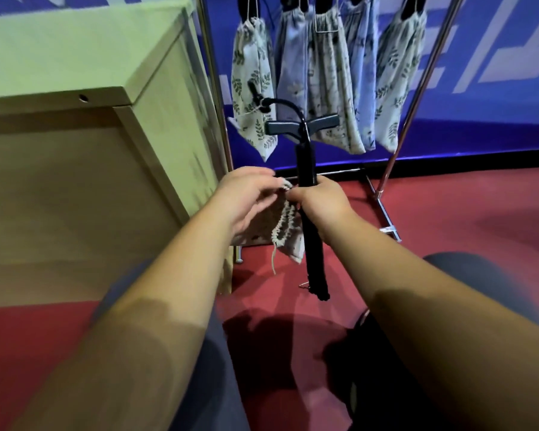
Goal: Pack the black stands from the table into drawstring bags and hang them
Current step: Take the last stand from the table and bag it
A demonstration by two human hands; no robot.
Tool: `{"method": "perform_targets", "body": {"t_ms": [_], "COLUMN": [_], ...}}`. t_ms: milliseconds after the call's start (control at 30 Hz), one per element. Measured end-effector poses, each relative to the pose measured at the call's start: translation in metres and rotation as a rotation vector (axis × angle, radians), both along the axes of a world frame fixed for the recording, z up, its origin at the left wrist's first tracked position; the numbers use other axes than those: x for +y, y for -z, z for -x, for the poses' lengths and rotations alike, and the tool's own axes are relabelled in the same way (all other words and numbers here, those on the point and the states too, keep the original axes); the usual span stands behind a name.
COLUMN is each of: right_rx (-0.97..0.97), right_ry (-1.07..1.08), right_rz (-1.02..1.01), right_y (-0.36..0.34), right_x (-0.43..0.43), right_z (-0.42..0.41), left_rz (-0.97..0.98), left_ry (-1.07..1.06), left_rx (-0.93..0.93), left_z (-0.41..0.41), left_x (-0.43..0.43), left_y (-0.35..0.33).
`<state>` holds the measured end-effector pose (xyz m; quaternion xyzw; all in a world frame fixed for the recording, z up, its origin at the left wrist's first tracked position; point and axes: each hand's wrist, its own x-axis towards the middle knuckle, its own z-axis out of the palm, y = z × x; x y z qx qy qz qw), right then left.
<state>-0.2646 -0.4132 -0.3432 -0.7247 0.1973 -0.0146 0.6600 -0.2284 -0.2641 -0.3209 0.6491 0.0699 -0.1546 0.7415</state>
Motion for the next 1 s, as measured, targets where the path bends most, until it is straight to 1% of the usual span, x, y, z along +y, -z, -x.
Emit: {"method": "perform_targets", "body": {"t_ms": [67, 100, 233, 300, 367, 500, 600, 667, 767, 833, 933, 1000], "right_rx": [-0.007, -0.007, 0.012, 0.029, 0.037, 0.018, 0.003, 0.004, 0.007, 0.006, 0.010, 0.002], "right_ry": [0.007, 0.002, -0.081, -0.113, -0.124, -0.143, -0.177, -0.196, -0.211, -0.208, -0.208, -0.220], "right_rz": [-0.007, -0.010, -0.044, 0.035, 0.118, 0.186, 0.214, 0.216, 0.227, 0.243, 0.271, 0.281], "right_y": [0.004, 0.004, 0.002, 0.005, 0.010, 0.019, 0.021, 0.021, 0.021, 0.023, 0.025, 0.026], "right_x": [-0.007, -0.009, -0.013, -0.014, -0.013, -0.012, -0.009, -0.008, -0.007, -0.007, -0.009, -0.011], "right_z": [-0.012, -0.017, -0.032, -0.040, -0.048, -0.062, -0.069, -0.073, -0.077, -0.080, -0.083, -0.082], "left_rz": [-0.184, -0.251, -0.447, -0.578, -0.693, -1.164, -1.362, -1.403, -1.507, -1.533, -1.469, -1.361], "left_ry": [0.084, 0.092, 0.012, 0.003, 0.054, 0.201, 0.329, 0.328, 0.214, 0.191, 0.278, 0.284], "left_rx": [-0.080, -0.108, -0.119, -0.133, -0.129, -0.237, -0.272, -0.282, -0.296, -0.291, -0.289, -0.250], "left_z": [-0.002, -0.005, -0.024, -0.032, -0.037, -0.043, -0.050, -0.053, -0.055, -0.059, -0.068, -0.070], "left_x": [0.007, 0.010, 0.020, 0.024, 0.022, 0.019, 0.019, 0.017, 0.015, 0.014, 0.015, 0.017], "left_y": [0.005, 0.007, 0.016, 0.020, 0.020, 0.023, 0.032, 0.035, 0.031, 0.029, 0.029, 0.029]}}
